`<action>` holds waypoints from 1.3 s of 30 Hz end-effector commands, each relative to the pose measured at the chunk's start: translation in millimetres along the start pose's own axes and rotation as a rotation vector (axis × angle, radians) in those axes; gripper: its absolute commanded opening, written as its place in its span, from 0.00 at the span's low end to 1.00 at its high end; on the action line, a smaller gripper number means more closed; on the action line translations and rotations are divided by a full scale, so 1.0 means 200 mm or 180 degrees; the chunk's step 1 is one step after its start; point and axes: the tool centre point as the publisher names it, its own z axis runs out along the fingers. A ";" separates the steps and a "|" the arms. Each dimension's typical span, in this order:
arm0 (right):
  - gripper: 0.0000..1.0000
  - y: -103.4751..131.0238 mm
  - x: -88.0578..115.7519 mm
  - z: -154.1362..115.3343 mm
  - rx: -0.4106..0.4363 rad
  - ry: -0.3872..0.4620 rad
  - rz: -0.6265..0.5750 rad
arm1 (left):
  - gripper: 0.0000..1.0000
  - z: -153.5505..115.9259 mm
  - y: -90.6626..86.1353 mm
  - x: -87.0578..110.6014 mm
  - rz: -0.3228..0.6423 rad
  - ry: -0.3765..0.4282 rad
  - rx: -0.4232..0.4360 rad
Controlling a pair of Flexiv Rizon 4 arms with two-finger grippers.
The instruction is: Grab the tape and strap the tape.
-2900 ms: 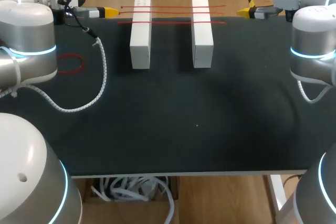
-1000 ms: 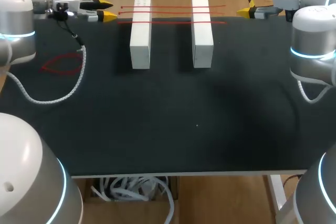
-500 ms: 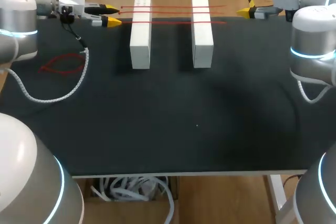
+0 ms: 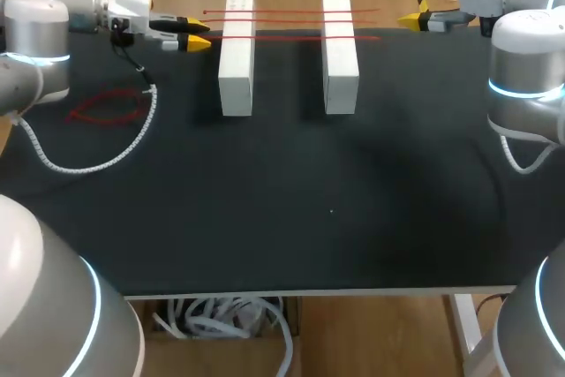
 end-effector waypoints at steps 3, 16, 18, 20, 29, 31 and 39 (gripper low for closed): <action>1.00 0.00 0.00 0.00 0.0008 0.0001 0.0000 | 0.34 -0.01 0.04 -0.04 0.0006 0.0405 0.0033; 1.00 0.00 0.00 0.00 0.0008 0.0001 0.0000 | 0.32 -0.06 0.06 -0.01 -0.0001 0.0401 0.0055; 1.00 0.00 0.00 0.00 0.0008 0.0001 0.0000 | 0.31 -0.06 0.05 -0.02 0.0004 0.0403 0.0062; 1.00 0.00 0.00 0.00 0.0008 0.0001 0.0000 | 0.31 -0.06 0.05 -0.03 0.0012 0.0405 0.0066; 1.00 0.00 0.00 0.00 0.0008 0.0001 0.0000 | 0.24 -0.07 0.06 -0.05 -0.0001 0.0392 0.0085; 1.00 0.00 0.00 0.00 0.0008 0.0001 0.0000 | 0.24 -0.07 0.07 -0.05 -0.0005 0.0393 0.0091; 1.00 0.00 0.00 0.00 0.0008 0.0001 0.0000 | 0.13 -0.07 0.08 -0.05 -0.0023 0.0402 0.0116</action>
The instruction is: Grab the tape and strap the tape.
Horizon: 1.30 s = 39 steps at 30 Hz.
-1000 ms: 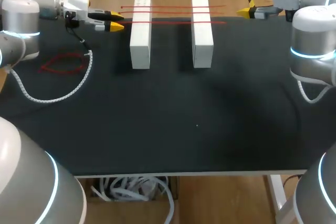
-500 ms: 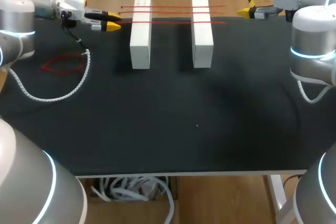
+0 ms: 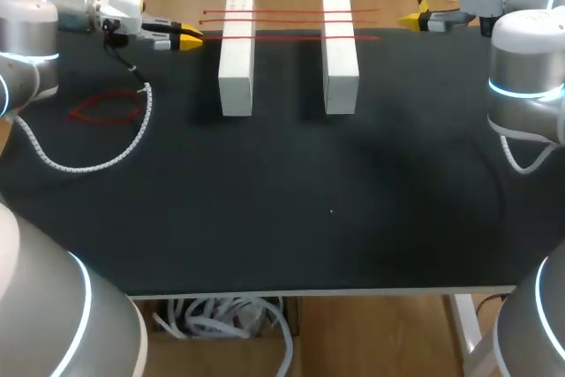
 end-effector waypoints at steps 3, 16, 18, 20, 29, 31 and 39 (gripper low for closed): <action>1.00 0.00 0.00 0.00 0.0008 0.0001 0.0000 | 0.00 0.00 0.02 -0.04 -0.0004 0.0158 0.0045; 1.00 0.00 0.00 0.00 0.0008 0.0001 0.0000 | 0.00 0.04 -0.07 -0.02 0.0095 0.0260 0.0246; 1.00 0.00 0.00 0.00 0.0008 0.0001 0.0000 | 0.00 0.02 -0.11 0.00 0.0191 0.0229 0.0379; 1.00 0.00 0.00 0.00 0.0008 0.0001 0.0000 | 0.00 0.01 -0.15 0.01 0.0238 0.0247 0.0444; 1.00 0.00 0.00 0.00 0.0008 0.0001 0.0000 | 0.00 0.00 -0.39 0.08 0.0441 0.0091 0.0448; 1.00 0.00 0.00 0.00 0.0008 0.0001 0.0000 | 0.00 0.02 -0.45 0.09 0.0465 0.0058 0.0488; 1.00 0.00 0.00 0.00 0.0008 0.0001 0.0000 | 0.00 0.13 -0.71 0.13 0.0696 0.0174 0.0707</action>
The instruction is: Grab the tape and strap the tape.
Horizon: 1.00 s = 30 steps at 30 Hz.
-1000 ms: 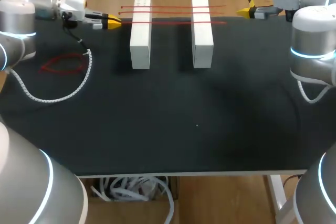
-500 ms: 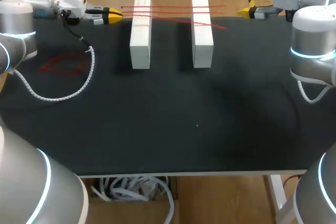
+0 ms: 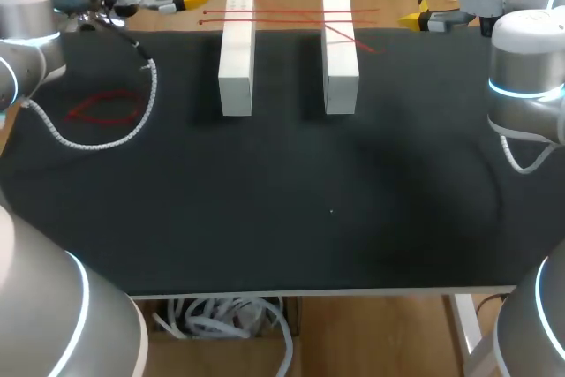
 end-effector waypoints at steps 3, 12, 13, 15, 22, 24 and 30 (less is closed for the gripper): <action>1.00 0.00 0.00 0.00 0.0008 0.0000 0.0000 | 0.00 0.15 -0.15 0.04 0.0029 -0.0110 -0.0156; 1.00 0.00 0.00 0.00 0.0008 0.0000 0.0000 | 0.00 0.27 -0.28 0.01 0.0067 -0.0193 -0.0060; 1.00 0.00 0.00 0.00 0.0008 0.0000 0.0000 | 0.00 0.28 -0.30 0.01 0.0077 -0.0208 -0.0048; 1.00 0.00 0.00 0.00 0.0008 0.0000 0.0000 | 0.00 0.30 -0.32 0.02 0.0067 -0.0217 -0.0015; 1.00 0.00 0.00 0.00 0.0008 0.0000 0.0000 | 0.00 0.32 -0.43 0.05 0.0105 -0.0218 0.0151; 1.00 0.00 0.00 0.00 0.0008 0.0000 0.0000 | 0.00 0.33 -0.44 0.05 0.0111 -0.0212 0.0188; 1.00 0.00 0.00 0.00 0.0008 0.0000 0.0000 | 0.00 0.35 -0.50 0.05 0.0119 -0.0324 0.0192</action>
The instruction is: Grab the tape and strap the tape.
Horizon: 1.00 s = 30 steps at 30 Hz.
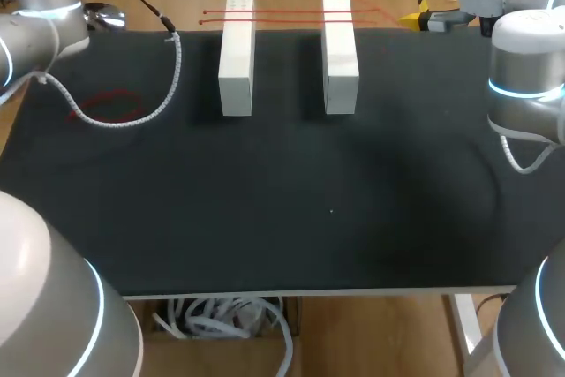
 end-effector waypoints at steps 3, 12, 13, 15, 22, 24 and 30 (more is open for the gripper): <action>1.00 0.00 0.00 0.00 0.0008 0.0001 0.0000 | 0.00 0.03 -0.07 0.04 0.0022 -0.0389 -0.0005; 1.00 0.00 0.00 0.00 0.0008 0.0001 0.0000 | 0.00 0.10 -0.14 0.03 0.0083 -0.0462 -0.0056; 1.00 0.00 0.00 0.00 0.0008 0.0001 0.0000 | 0.00 0.11 -0.15 0.03 0.0089 -0.0438 -0.0031; 1.00 0.00 0.00 0.00 0.0008 0.0001 0.0000 | 0.00 0.13 -0.15 0.04 0.0099 -0.0382 -0.0024; 1.00 0.00 0.00 0.00 0.0008 0.0001 0.0000 | 0.00 0.15 -0.14 0.03 0.0115 -0.0320 -0.0028; 1.00 0.00 0.00 0.00 0.0008 0.0001 0.0000 | 0.00 0.16 -0.14 0.02 0.0130 -0.0303 -0.0060; 1.00 0.00 0.00 0.00 0.0008 0.0001 0.0000 | 0.00 0.20 -0.13 0.00 0.0097 -0.0218 -0.0063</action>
